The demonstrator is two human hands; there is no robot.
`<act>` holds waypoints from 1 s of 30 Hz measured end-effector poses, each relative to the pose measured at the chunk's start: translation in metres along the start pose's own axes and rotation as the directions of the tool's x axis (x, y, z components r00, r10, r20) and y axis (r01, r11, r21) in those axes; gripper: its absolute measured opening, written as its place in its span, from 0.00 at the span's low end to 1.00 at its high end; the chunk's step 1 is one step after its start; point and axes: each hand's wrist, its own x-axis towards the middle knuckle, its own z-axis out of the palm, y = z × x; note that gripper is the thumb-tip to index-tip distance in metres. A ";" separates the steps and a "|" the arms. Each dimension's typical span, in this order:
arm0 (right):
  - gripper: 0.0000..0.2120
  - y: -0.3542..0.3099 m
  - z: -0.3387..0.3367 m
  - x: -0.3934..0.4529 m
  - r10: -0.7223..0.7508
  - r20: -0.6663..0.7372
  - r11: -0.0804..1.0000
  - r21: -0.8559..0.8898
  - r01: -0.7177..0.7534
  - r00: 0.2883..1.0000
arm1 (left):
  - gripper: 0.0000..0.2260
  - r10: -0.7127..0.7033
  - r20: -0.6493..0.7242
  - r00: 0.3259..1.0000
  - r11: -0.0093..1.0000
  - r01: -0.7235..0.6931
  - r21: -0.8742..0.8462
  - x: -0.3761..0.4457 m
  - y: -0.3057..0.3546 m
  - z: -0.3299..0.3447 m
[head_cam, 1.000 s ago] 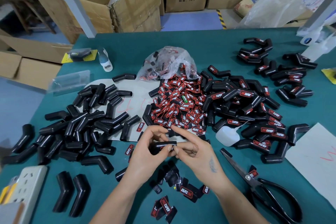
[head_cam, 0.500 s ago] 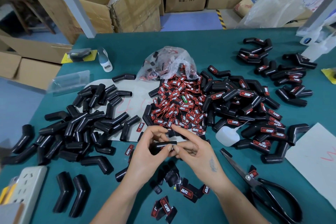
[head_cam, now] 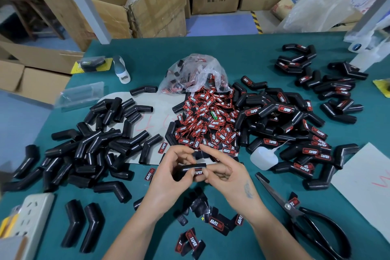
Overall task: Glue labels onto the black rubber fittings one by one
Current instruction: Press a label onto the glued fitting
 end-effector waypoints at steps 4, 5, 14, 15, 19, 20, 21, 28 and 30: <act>0.25 -0.006 0.000 0.000 0.004 0.005 1.000 0.020 -0.004 1.000 | 0.19 -0.009 0.024 1.000 1.000 0.010 -0.023 0.000 0.002 -0.002; 0.25 -0.007 0.000 -0.001 0.005 0.004 1.000 0.028 -0.005 1.000 | 0.18 -0.014 0.031 0.999 0.999 0.015 -0.032 0.000 0.003 -0.003; 0.24 -0.013 0.001 -0.001 0.029 -0.010 0.999 0.021 -0.029 1.000 | 0.21 -0.046 0.087 0.995 0.999 0.047 -0.002 0.000 0.006 -0.009; 0.24 -0.014 0.001 -0.001 0.029 -0.009 0.999 0.021 -0.029 1.000 | 0.22 -0.047 0.090 0.995 0.999 0.047 0.008 0.000 0.006 -0.009; 0.24 -0.014 0.000 -0.001 0.030 -0.012 0.999 0.014 -0.030 0.999 | 0.23 -0.047 0.093 0.995 0.999 0.045 0.027 0.000 0.006 -0.009; 0.24 -0.014 0.000 -0.001 0.031 -0.013 0.999 0.018 -0.030 0.999 | 0.23 -0.047 0.094 0.994 0.999 0.044 0.030 0.000 0.007 -0.009; 0.24 -0.013 0.000 -0.001 0.030 -0.013 0.999 0.018 -0.030 0.999 | 0.23 -0.047 0.096 0.994 0.998 0.044 0.033 0.000 0.007 -0.009; 0.24 -0.010 -0.004 0.000 0.030 -0.023 0.999 0.012 -0.030 0.999 | 0.20 -0.041 0.089 0.995 0.999 0.039 0.020 -0.001 0.010 -0.011; 0.24 -0.011 -0.004 0.000 0.033 -0.018 0.999 0.014 -0.032 0.999 | 0.19 -0.030 0.081 0.996 0.999 0.029 0.013 -0.001 0.011 -0.010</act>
